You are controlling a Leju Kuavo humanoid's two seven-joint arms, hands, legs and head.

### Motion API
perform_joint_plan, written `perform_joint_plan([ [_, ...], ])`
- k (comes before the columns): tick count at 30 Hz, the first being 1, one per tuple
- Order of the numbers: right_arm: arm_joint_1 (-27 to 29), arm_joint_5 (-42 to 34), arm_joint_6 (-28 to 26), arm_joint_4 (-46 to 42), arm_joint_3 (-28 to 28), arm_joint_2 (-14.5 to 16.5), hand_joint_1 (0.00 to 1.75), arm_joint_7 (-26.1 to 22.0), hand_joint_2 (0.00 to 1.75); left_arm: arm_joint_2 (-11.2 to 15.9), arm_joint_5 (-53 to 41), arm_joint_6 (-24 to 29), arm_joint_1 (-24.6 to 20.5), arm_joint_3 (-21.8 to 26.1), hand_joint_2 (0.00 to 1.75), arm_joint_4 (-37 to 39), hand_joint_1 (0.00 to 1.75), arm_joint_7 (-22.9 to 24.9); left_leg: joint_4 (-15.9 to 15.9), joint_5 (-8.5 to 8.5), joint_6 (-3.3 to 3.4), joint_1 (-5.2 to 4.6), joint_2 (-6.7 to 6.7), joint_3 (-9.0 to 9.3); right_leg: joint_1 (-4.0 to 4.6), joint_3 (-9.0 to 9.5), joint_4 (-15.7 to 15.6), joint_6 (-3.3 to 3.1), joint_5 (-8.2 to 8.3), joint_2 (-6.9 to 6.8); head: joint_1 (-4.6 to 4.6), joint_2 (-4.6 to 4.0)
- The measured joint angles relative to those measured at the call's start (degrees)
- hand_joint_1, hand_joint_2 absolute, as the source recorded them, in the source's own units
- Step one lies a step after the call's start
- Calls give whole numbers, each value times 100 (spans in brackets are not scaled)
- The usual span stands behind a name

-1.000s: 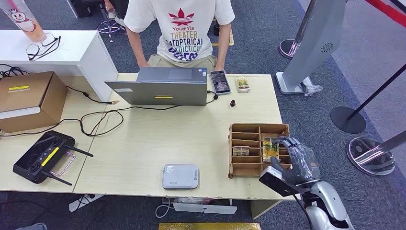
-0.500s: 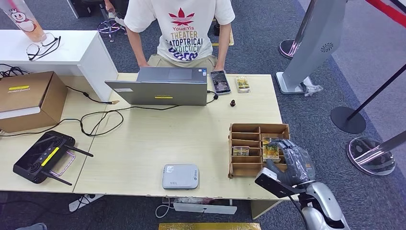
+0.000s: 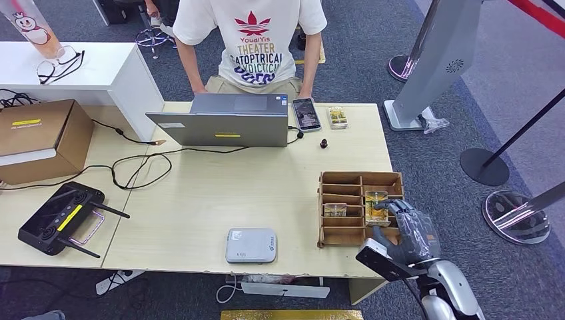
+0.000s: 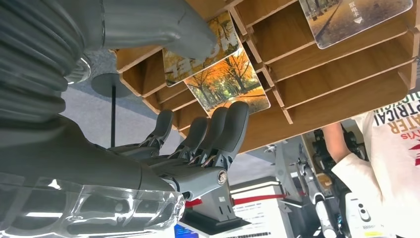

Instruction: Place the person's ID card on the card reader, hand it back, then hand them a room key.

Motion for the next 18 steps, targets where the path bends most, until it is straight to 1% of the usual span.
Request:
perform_joint_plan([
  [3, 8, 3, 1, 0, -4, 0, 90, -1, 175, 1, 1, -10, 0, 0, 0, 0, 0, 7, 0, 0, 0, 0, 0, 0, 0, 0, 0, 0, 0, 0, 0, 0],
  [7, 4, 5, 25, 9, -4, 0, 91, -23, 175, 2, 22, -14, 0, 2, 0, 0, 0, 7, 0, 0, 0, 0, 0, -1, 0, 0, 0, 0, 0, 0, 0, 0],
  [18, -91, -3, 81, 196, -4, 2, 84, -75, 175, 37, 66, -14, 6, 2, 0, 0, 0, -23, 0, 0, 0, 0, 0, -1, 0, 1, 0, 0, 0, -1, -1, 0],
])
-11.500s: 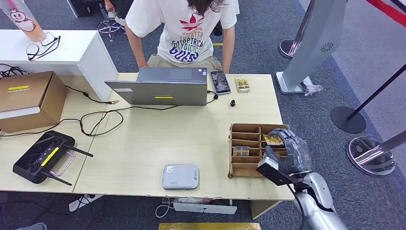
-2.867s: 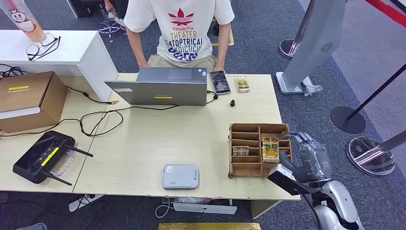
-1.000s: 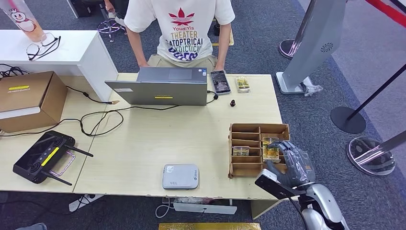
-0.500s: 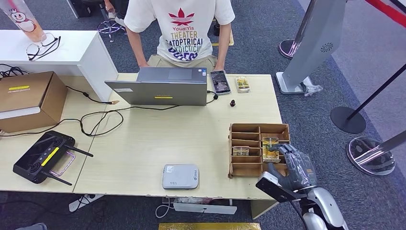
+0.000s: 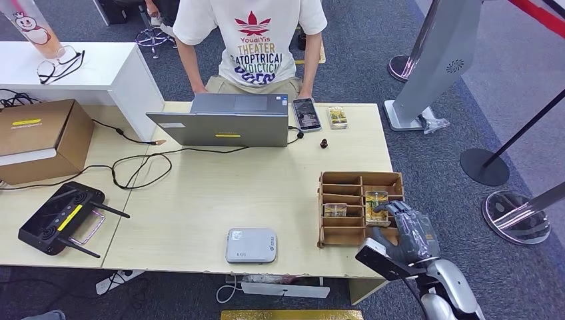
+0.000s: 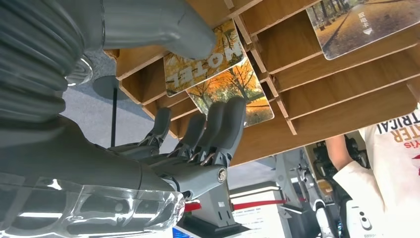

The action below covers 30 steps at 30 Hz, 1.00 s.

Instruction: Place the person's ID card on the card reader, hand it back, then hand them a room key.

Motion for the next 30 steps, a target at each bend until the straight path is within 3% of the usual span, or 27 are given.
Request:
perform_joint_plan([
  [14, -293, -33, 76, 351, 25, -2, 89, -137, 175, 74, 136, -33, 9, 5, 0, 0, 0, -84, 0, 0, 0, 0, 0, 0, 0, 0, 0, 0, 0, 0, 1, 0],
  [17, -369, -37, 81, 426, 37, -2, 102, -149, 175, 92, 160, -36, 11, 10, 0, 0, 0, -99, 0, 0, 0, 0, 0, 0, 0, 0, 0, 0, 0, 0, 1, 0],
  [21, -461, -42, 88, 501, 54, -2, 139, -159, 175, 114, 182, -45, 14, 31, 0, 0, 0, -131, 0, 0, 0, 0, 0, 1, 0, 0, 0, 0, 0, 1, 0, 0],
  [30, -567, -126, 102, 644, 119, -18, 149, -197, 175, 156, 238, -84, 29, 92, 0, 0, 0, -157, 0, 0, 0, 0, 0, 2, 0, 2, 0, 0, 0, 1, 1, 0],
])
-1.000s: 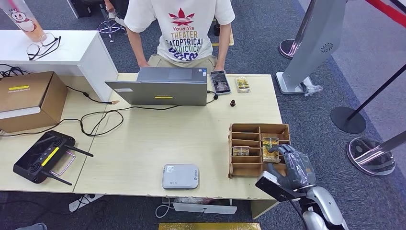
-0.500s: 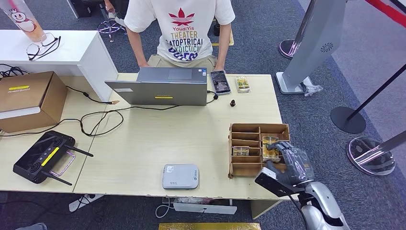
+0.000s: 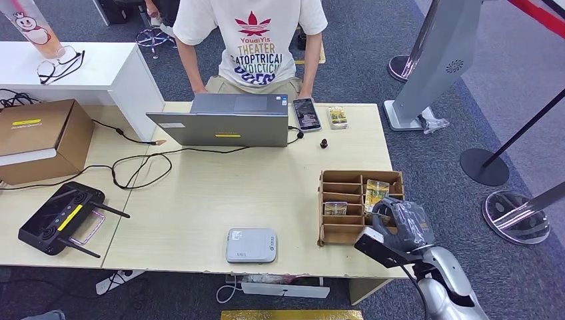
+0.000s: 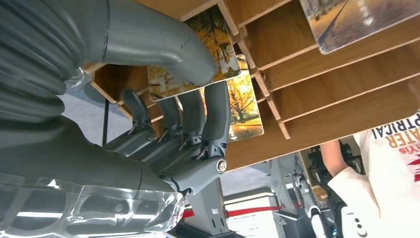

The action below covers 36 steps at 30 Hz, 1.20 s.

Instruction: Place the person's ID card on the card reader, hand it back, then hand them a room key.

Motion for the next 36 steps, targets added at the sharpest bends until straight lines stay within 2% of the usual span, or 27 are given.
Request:
perform_joint_plan([
  [17, -164, -264, 156, 123, 80, -59, 148, 9, 175, 55, 37, -53, 11, 44, 0, 0, 0, -42, 0, 0, 0, 0, 1, 1, 0, 1, 0, 0, 0, 1, -1, 0],
  [22, -497, -753, 610, 260, 161, -131, 147, -86, 175, 93, 41, -71, 11, 61, 0, 0, 0, -74, 0, 3, -2, 0, 1, 3, 0, 3, 1, -3, 4, 1, 0, 0],
  [36, -1084, -1442, 1186, 358, 313, -409, 149, -238, 175, 102, 27, -64, 13, 142, 0, 0, 0, -119, 0, 3, -2, 0, 0, 2, 0, 3, 1, -3, 4, -1, -1, 0],
])
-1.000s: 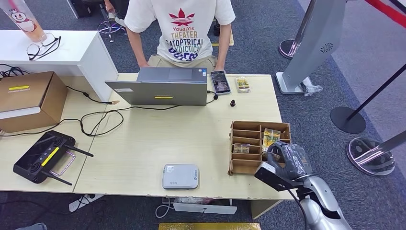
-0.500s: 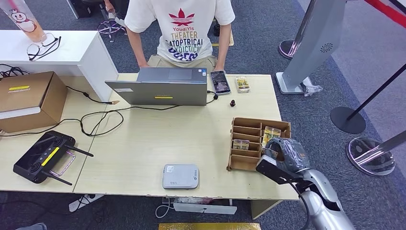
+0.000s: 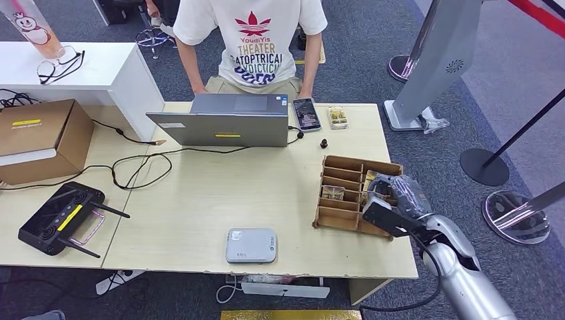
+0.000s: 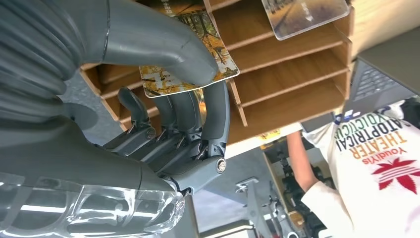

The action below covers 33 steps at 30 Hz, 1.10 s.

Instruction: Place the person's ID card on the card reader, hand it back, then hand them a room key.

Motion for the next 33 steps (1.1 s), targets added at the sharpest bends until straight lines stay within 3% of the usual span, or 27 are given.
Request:
perform_joint_plan([
  [12, -369, -637, 433, -89, -24, -174, 148, -105, 175, -1, -74, 5, 0, 0, 0, 0, 0, -57, 0, 0, 0, 0, 0, 1, 0, 0, 0, 0, 0, 0, 0, 0],
  [33, -633, -924, 340, -745, -191, -219, 155, -398, 175, -72, -222, 127, -3, 0, 0, 0, 0, -115, 1, 0, 0, 0, -1, 0, 0, 0, 0, 0, 1, -1, 1, 0],
])
